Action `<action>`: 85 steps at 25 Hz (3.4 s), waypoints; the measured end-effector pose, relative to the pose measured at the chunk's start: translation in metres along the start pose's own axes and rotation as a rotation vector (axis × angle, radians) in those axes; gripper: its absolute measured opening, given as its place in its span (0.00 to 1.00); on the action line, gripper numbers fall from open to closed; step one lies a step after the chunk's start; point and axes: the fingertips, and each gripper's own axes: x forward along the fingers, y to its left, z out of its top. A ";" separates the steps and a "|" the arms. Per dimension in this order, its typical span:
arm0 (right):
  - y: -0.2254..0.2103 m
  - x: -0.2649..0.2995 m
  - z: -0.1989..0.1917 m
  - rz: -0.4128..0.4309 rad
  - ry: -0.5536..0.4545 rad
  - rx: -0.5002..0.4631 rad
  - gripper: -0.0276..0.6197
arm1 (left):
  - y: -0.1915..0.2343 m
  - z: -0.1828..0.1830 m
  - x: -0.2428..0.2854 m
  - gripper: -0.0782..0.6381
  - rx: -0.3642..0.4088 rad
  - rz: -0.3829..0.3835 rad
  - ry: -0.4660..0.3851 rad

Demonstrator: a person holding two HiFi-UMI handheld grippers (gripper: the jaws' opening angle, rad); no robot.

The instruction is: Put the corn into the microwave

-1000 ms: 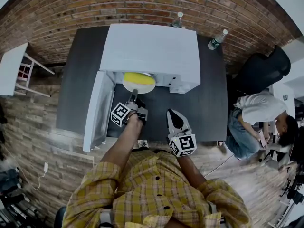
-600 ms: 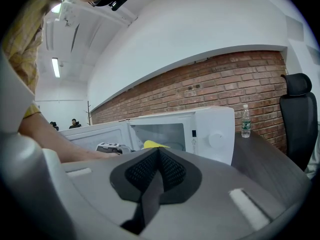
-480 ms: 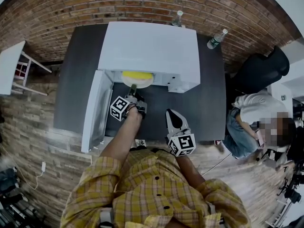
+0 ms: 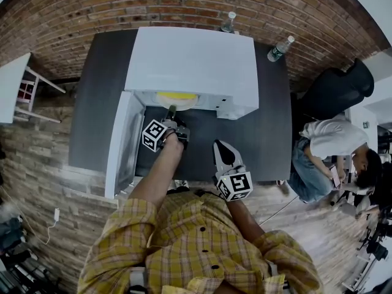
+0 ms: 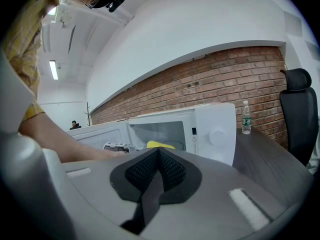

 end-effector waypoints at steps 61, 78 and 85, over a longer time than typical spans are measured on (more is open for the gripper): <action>0.029 -0.057 0.012 0.053 -0.059 -0.040 0.05 | -0.030 -0.035 -0.071 0.11 -0.020 -0.045 0.113; 0.053 -0.096 0.006 0.096 -0.057 -0.046 0.05 | -0.090 -0.088 -0.182 0.11 0.180 -0.260 0.198; 0.060 -0.110 0.002 0.117 -0.061 -0.032 0.05 | -0.111 -0.108 -0.222 0.11 0.446 -0.325 0.213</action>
